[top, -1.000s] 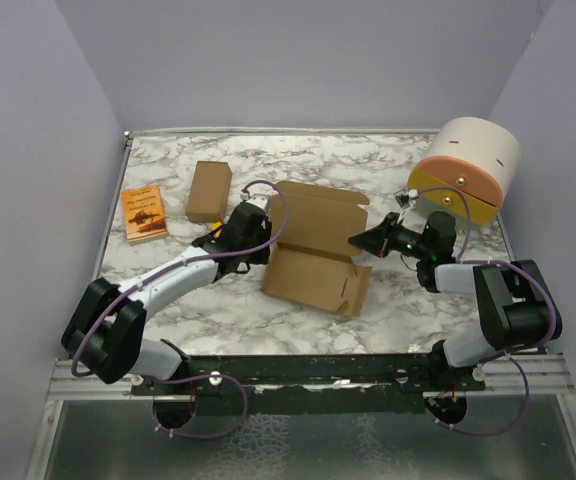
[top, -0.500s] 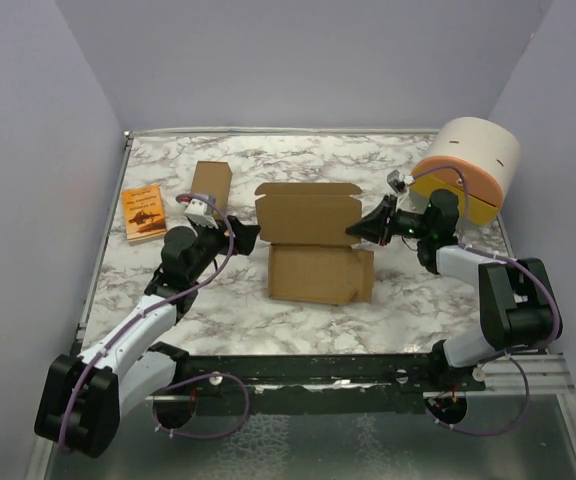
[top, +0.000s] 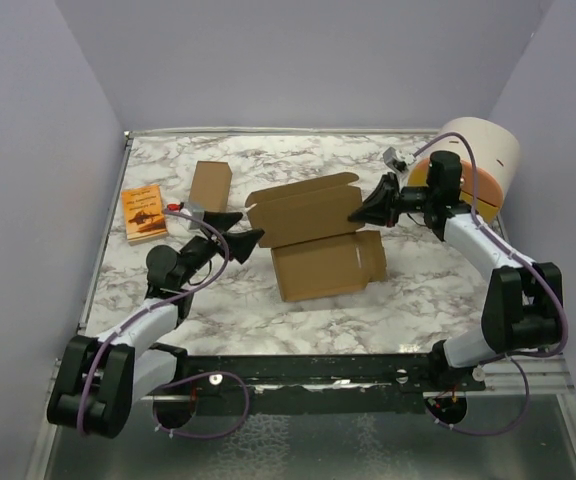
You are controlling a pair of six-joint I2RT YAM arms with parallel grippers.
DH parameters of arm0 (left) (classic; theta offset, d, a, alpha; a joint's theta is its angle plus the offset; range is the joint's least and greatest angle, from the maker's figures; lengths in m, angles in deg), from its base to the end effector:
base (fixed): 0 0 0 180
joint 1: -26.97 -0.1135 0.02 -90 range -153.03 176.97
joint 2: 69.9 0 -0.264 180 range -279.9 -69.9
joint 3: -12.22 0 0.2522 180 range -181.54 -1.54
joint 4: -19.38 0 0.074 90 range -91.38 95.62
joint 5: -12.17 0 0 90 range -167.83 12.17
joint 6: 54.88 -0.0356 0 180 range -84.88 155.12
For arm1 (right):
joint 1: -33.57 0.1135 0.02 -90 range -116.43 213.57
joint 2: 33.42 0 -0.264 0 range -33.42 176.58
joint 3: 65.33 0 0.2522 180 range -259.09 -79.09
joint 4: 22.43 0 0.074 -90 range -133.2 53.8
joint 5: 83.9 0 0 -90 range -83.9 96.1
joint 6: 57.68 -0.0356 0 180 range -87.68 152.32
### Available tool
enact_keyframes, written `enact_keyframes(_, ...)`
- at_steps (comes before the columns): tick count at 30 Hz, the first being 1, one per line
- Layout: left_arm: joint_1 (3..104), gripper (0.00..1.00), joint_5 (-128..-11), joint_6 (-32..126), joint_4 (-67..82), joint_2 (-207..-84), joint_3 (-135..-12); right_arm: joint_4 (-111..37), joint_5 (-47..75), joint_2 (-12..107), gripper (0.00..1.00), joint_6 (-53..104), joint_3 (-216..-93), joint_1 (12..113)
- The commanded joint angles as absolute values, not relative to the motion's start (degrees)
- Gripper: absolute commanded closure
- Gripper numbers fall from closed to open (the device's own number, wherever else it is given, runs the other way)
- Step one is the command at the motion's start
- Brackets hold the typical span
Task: Fold the paper box
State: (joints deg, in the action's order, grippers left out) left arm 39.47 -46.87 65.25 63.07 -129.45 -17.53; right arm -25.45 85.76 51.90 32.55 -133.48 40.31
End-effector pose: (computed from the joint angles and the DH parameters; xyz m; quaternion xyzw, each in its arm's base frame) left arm 0.1977 -0.0626 0.2408 0.1166 0.6192 -0.4291 0.6471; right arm 0.3086 0.0717 0.2744 -0.4041 0.6064 0.5494 0.4089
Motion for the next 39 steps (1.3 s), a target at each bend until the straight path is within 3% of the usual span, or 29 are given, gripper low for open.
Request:
enact_keyframes(1,39.3,0.17,-38.1,69.4,86.4,-134.5,-15.1,-44.7,92.4,50.9,0.99,46.7,-138.7,40.2)
enact_keyframes(10,39.5,0.48,-29.5,80.1,106.0,-146.0,-17.4,-50.1,95.4,50.0,0.98,51.3,-140.1,40.2)
enact_keyframes(15,39.6,0.64,-27.0,82.3,107.2,-147.7,-19.1,-52.3,95.3,49.9,0.98,53.4,-140.6,40.2)
enact_keyframes(17,39.8,0.74,-26.1,82.4,106.0,-147.7,-19.9,-53.3,95.2,50.0,0.98,54.4,-140.9,40.2)
enact_keyframes(20,40.1,0.98,-25.1,82.3,105.1,-148.1,-20.7,-54.5,95.2,50.1,0.96,55.3,-141.2,40.2)
enact_keyframes(22,40.0,1.0,-25.1,82.4,106.2,-148.2,-20.3,-55.0,94.9,50.0,0.93,55.7,-141.5,40.2)
enact_keyframes(24,40.1,1.0,-25.6,82.0,107.4,-147.9,-19.8,-55.7,93.9,49.8,0.85,56.0,-142.1,40.2)
enact_keyframes(28,40.1,1.0,-28.9,75.6,100.6,-143.9,-18.1,-61.1,89.0,48.9,0.41,59.6,-144.7,39.9)
enact_keyframes(30,40.1,1.0,-31.4,70.1,92.3,-140.4,-17.6,-62.5,88.2,47.9,0.28,60.4,-144.9,37.9)
enact_keyframes(34,40.6,1.0,-36.9,60.6,81.9,-134.3,-16.1,-59.3,83.2,44.6,0.2,58.2,-140.6,33.4)
enact_keyframes(39,42.2,1.0,-39.4,57.5,79.8,-133.6,-15.2,-43.2,73.5,43.0,0.15,50.0,-126.4,33.4)
